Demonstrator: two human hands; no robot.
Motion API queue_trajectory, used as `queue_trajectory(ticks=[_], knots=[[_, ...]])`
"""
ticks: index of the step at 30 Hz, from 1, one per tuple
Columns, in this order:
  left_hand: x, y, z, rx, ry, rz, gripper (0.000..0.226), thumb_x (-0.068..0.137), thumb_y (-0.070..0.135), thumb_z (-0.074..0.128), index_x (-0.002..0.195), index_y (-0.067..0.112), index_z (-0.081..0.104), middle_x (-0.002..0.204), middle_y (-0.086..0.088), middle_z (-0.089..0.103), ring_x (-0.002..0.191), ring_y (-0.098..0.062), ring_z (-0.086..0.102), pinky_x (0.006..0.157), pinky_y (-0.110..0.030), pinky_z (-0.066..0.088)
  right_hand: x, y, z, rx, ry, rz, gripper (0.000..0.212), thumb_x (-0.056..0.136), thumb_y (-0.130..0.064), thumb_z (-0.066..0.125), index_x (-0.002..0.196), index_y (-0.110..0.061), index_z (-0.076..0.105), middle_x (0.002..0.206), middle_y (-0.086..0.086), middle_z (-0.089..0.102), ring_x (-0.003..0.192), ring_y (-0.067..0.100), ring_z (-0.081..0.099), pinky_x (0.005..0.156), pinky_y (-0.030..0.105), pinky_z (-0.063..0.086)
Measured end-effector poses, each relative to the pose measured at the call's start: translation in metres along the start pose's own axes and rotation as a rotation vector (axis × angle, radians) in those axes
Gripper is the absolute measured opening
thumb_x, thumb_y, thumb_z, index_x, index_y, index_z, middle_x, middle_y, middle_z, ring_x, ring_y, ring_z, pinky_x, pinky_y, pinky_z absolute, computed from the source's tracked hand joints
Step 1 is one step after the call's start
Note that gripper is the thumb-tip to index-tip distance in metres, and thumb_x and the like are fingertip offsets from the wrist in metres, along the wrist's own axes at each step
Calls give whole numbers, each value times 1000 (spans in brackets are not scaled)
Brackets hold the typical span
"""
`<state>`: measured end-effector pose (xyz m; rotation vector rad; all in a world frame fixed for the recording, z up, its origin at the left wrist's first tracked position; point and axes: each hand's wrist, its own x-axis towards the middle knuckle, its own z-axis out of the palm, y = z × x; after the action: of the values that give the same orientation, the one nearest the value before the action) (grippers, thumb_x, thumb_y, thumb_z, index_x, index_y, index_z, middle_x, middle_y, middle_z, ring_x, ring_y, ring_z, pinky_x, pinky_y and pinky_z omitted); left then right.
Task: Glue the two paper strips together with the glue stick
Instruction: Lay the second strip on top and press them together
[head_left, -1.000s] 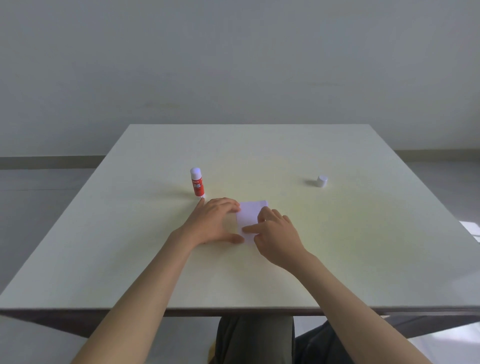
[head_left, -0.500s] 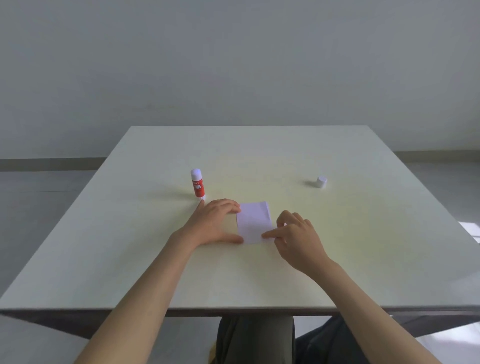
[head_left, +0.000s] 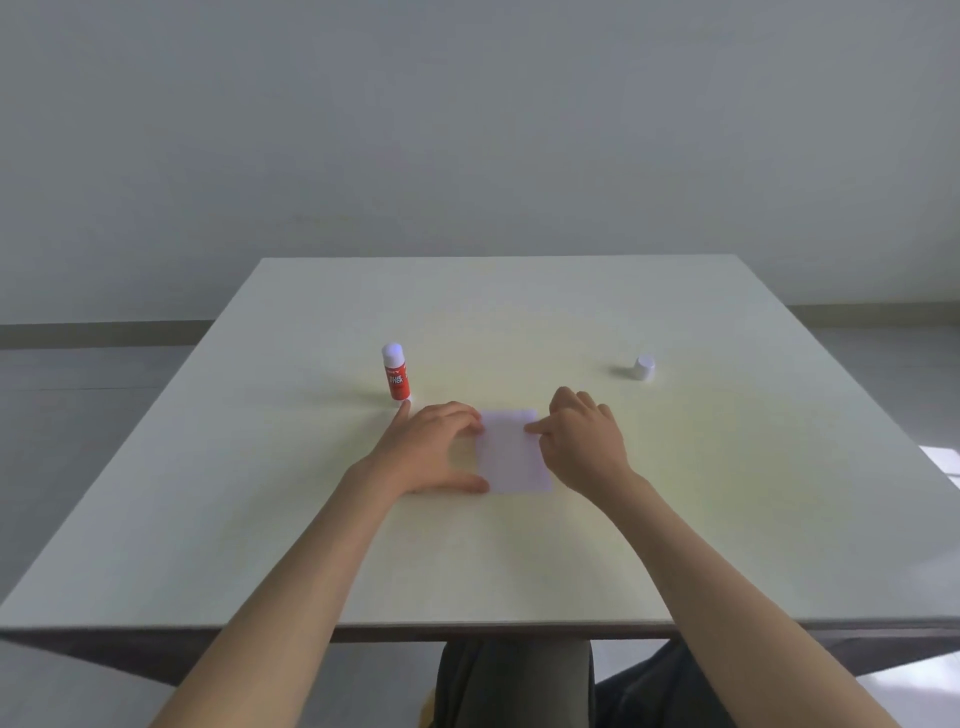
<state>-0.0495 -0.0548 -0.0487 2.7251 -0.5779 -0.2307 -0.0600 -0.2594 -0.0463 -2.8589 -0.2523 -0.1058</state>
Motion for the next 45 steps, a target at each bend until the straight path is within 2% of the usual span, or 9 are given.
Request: queue_trajectory(ticks=[4, 7, 9, 12, 19, 33, 38, 43, 45], knots=[[0, 0, 0, 8, 3, 1, 70, 60, 61, 68, 122, 33, 50, 135, 21, 46, 126, -2, 44, 117, -50, 10, 11, -5, 1, -33, 9, -16, 40, 89, -10, 38, 111, -24, 69, 103, 4, 53, 96, 26, 45, 76, 31, 31], [0, 1, -1, 22, -2, -2, 70, 60, 62, 67, 121, 33, 50, 134, 21, 47, 126, -2, 44, 117, -49, 9, 14, -10, 1, -111, 1, -45, 38, 83, -6, 39, 100, -18, 71, 104, 0, 53, 94, 24, 42, 72, 29, 27], [0, 2, -1, 35, -7, -7, 70, 59, 62, 66, 121, 34, 50, 134, 21, 47, 125, -2, 45, 116, -49, 10, 12, -13, 2, -163, 1, -76, 37, 79, -4, 39, 94, -15, 70, 111, -3, 54, 97, 24, 42, 76, 31, 30], [1, 2, -1, 44, -1, -8, 70, 60, 63, 66, 121, 33, 50, 132, 20, 49, 124, -4, 46, 116, -46, 12, 5, -17, 8, -190, 17, -143, 38, 78, -5, 37, 99, -13, 68, 123, -6, 55, 105, 25, 42, 81, 34, 28], [-1, 4, -1, 37, 7, -1, 67, 62, 62, 65, 121, 34, 49, 129, 20, 51, 120, -4, 49, 115, -45, 11, -9, -33, 22, -179, 29, -273, 40, 79, -11, 42, 113, -13, 63, 120, -4, 62, 105, 29, 48, 82, 37, 33], [-2, 2, 0, 57, 13, -7, 73, 62, 61, 68, 127, 32, 50, 140, 19, 44, 128, -1, 42, 116, -45, 12, -14, -8, 16, -172, 20, -105, 49, 80, -8, 36, 124, -23, 52, 133, -18, 53, 100, 24, 41, 70, 32, 16], [-2, 3, -1, 55, 3, -11, 74, 64, 60, 69, 129, 31, 49, 142, 18, 42, 130, 0, 39, 117, -47, 9, -27, 0, 13, -197, 57, -134, 44, 79, -8, 37, 115, -20, 58, 127, -17, 58, 95, 25, 44, 70, 32, 22], [-2, 1, 1, 43, 2, -15, 76, 64, 61, 68, 131, 31, 49, 144, 20, 40, 132, 2, 36, 117, -47, 9, -49, 0, 0, -242, 204, -255, 28, 62, -7, 61, 82, -21, 73, 96, -17, 74, 71, 23, 56, 57, 29, 37], [-3, -1, 2, 41, 2, -16, 76, 65, 61, 68, 132, 32, 47, 146, 20, 37, 134, 2, 33, 117, -46, 10, -55, 0, 1, -225, 233, -313, 27, 58, -6, 66, 78, -22, 74, 91, -17, 74, 68, 23, 57, 55, 27, 38]])
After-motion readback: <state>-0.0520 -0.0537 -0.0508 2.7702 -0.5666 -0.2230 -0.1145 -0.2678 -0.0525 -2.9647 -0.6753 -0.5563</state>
